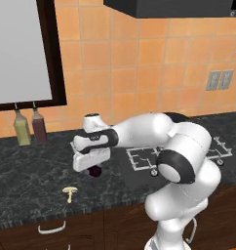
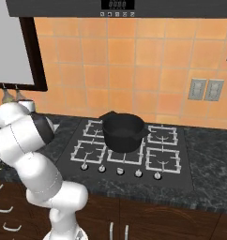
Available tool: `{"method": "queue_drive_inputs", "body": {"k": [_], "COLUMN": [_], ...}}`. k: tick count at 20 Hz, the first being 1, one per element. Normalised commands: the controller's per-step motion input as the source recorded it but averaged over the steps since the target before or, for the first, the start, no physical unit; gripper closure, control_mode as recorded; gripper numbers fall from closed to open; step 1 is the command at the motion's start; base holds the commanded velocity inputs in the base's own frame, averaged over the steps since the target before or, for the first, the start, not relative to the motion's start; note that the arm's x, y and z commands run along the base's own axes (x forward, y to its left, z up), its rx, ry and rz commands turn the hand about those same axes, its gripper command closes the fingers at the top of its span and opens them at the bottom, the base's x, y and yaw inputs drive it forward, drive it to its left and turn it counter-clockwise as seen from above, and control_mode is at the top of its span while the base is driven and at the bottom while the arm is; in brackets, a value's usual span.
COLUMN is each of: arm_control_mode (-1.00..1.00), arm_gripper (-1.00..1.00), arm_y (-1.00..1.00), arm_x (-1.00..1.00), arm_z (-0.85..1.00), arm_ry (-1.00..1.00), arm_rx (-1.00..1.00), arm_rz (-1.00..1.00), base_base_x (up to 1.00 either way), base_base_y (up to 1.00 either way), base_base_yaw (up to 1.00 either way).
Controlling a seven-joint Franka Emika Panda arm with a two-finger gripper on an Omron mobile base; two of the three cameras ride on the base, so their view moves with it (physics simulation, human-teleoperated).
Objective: Put the mushroom and eggplant in the pot. Retrieve the spatula and lightly stir the vegetables in the pot.
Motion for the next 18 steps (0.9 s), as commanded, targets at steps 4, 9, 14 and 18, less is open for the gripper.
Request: {"method": "queue_drive_inputs", "body": {"k": [4, 9, 14, 18], "arm_control_mode": [-1.00, -1.00, -1.00, -1.00], "arm_gripper": [1.00, 1.00, 1.00, 1.00], "arm_y": [-1.00, -1.00, -0.93, -0.92], "arm_x": [-0.11, 0.09, 0.48, 0.30], "arm_z": [0.31, 0.68, 0.95, 1.00], "arm_ry": [0.00, 0.00, -0.02, -0.11], "arm_rx": [0.00, 0.00, -0.01, -0.01], "arm_rz": [-0.18, -0.25, -0.24, -0.19], "base_base_x": [0.00, 0.00, 0.00, 0.00], "base_base_y": [0.00, 0.00, 0.00, 0.00], "base_base_yaw": [0.00, 0.00, 0.00, 0.00]}}
